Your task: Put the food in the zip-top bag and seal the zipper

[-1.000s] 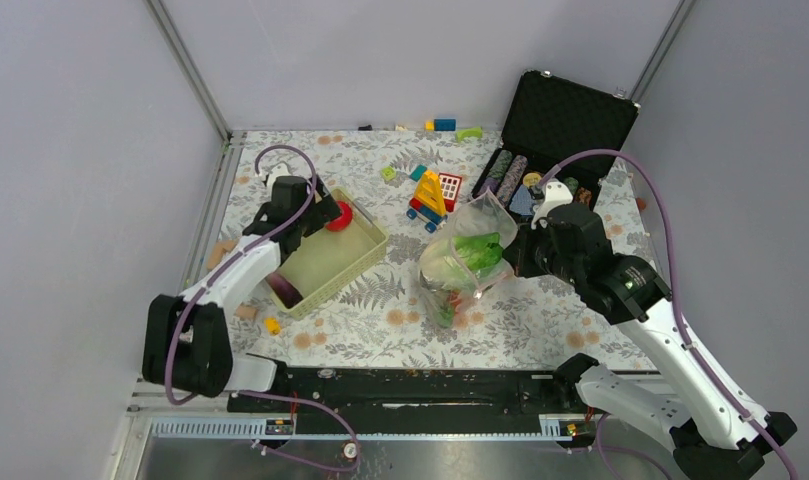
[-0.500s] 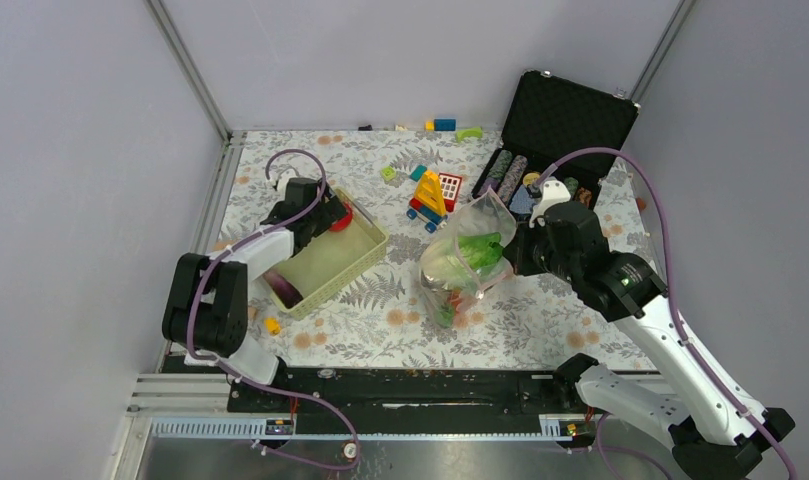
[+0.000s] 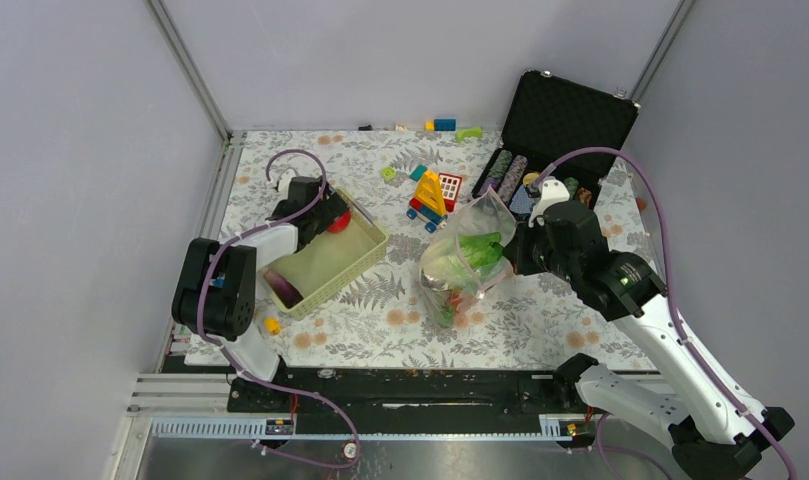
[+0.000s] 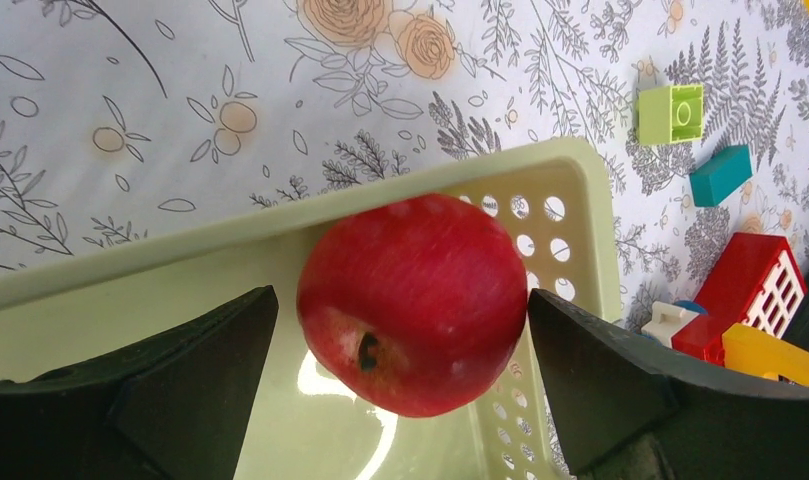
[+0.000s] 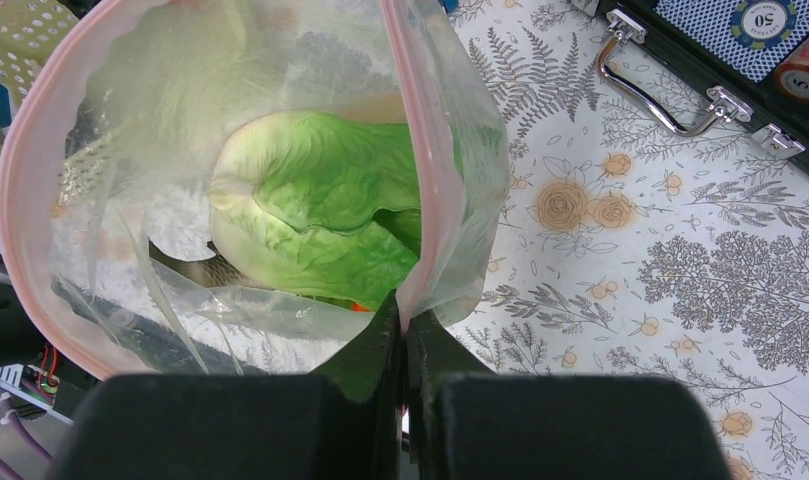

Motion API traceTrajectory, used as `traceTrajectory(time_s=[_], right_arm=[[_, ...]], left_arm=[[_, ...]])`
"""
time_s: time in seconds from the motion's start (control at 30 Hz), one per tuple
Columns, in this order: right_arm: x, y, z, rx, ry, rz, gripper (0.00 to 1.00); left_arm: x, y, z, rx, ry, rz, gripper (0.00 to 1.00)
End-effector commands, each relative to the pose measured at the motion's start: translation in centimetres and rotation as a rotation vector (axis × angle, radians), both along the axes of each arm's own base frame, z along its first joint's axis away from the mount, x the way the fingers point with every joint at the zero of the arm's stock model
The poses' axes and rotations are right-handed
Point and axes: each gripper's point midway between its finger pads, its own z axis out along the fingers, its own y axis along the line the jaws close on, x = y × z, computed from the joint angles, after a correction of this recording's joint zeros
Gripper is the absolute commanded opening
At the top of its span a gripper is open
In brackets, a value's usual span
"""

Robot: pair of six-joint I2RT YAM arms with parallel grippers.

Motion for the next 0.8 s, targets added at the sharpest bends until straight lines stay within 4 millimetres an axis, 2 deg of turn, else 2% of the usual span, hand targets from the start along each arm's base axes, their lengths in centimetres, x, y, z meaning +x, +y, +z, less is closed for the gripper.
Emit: traceTrajectory(time_s=[0.0,0.53,0.77], right_arm=[[0.9,0.3,1.1,0.011,-0.066,0.007,0.0],[0.9,0.5,1.1,0.027,-0.095,0.026,0.0],[0.9,0.4,1.1,0.027,-0.097,0.019,0.0]], left_arm=[[2.5,0.2,2.5,-0.054,-0.09,0.024,0.99],[2.8,-0.2,1.0,-0.073,-0.048,0.002,0.92],[2.4,-0.3,0.9,-0.073,-0.036,-0.01,0.8]])
